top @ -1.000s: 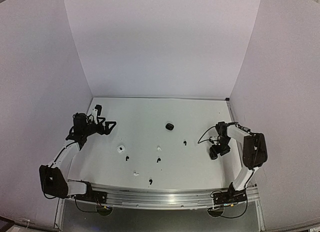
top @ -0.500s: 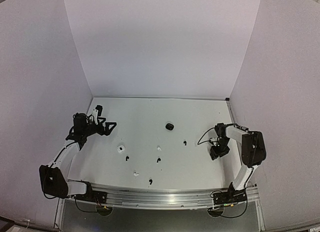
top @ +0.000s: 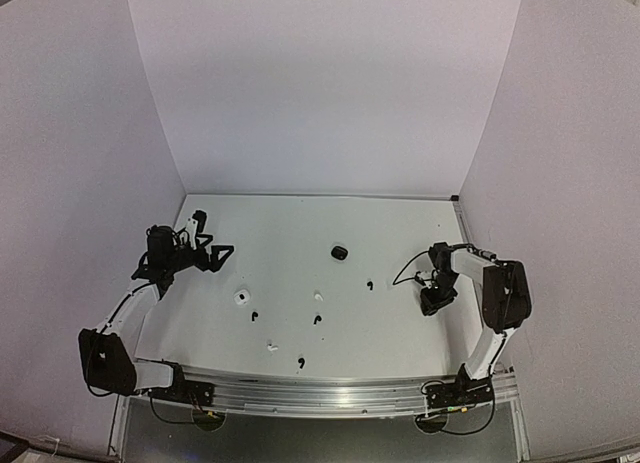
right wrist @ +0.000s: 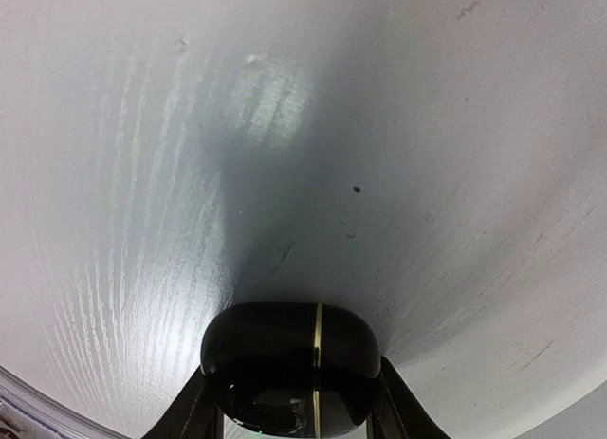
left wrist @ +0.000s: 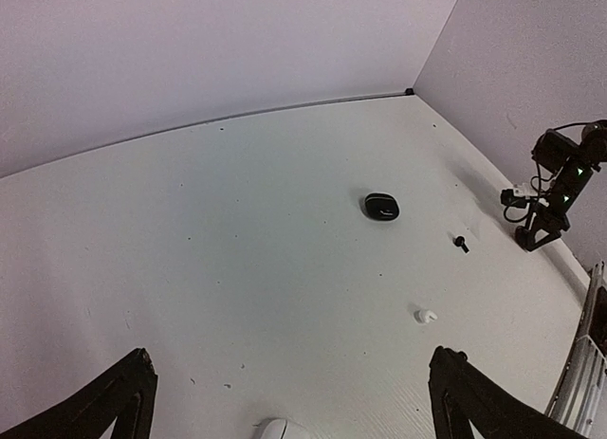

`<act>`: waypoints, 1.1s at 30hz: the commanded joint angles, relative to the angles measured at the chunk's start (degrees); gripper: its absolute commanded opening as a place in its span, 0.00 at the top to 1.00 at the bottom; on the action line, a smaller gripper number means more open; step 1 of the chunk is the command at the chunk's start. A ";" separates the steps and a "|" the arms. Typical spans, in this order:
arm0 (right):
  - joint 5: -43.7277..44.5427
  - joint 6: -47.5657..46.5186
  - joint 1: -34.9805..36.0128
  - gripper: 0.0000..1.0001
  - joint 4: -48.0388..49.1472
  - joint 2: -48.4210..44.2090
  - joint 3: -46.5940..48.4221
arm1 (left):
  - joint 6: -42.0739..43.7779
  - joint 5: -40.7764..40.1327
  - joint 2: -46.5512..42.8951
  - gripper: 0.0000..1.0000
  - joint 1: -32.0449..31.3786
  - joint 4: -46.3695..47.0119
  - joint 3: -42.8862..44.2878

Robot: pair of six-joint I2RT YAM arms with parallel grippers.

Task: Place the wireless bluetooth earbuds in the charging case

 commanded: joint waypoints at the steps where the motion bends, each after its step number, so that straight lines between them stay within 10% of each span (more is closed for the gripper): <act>1: -3.08 -1.23 0.40 0.68 1.64 1.30 0.90 | 2.46 2.72 -0.52 0.00 -0.18 -0.39 2.18; 12: -0.71 3.39 10.37 0.82 2.13 -11.84 9.76 | -6.14 5.74 -0.63 0.00 -1.33 -6.33 7.59; 19: 10.54 0.37 31.06 0.81 29.34 -25.85 13.50 | -7.03 7.92 3.57 0.00 -8.13 -20.99 21.69; 33: 26.84 -21.27 53.46 0.82 51.06 -6.49 32.32 | 10.18 4.76 9.69 0.08 -23.42 -43.31 42.78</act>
